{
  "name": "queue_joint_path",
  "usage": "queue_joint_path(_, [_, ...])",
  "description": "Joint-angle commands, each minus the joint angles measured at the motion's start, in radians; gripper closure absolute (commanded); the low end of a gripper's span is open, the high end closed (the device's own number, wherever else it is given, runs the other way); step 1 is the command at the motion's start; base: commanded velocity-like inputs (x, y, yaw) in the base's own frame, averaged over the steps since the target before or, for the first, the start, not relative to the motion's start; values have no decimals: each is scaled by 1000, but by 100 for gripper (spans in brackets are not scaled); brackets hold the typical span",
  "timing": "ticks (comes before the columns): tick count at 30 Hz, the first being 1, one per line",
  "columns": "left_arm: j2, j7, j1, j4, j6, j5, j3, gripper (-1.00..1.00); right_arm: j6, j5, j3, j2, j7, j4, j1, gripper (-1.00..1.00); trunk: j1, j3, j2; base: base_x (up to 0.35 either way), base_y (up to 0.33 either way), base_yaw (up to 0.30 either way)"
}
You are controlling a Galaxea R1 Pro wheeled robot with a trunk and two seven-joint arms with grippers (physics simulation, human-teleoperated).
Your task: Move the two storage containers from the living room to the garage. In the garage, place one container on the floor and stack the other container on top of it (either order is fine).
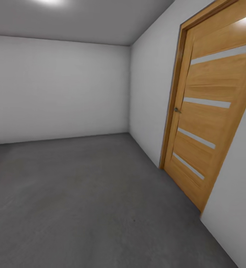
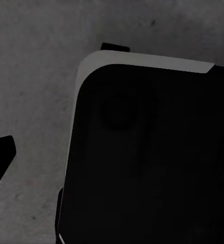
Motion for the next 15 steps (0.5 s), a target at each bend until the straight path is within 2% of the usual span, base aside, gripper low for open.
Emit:
queue_joint_path(1, [0,0,0,0,-3,5,5,-100,-4,0,1,0,0,1,-1,-100,1,-1,0,323,5,-287])
queue_joint_path(7, [0,0,0,0,-3,5,5,-100,-4,0,1,0,0,1,-1,-100,1,-1,0,323,32,-287])
queue_joint_path(15, [0,0,0,-1,-3,5,5,-100,-4,0,1,0,0,1,-1,-100,1,-1,0,323,107,-288])
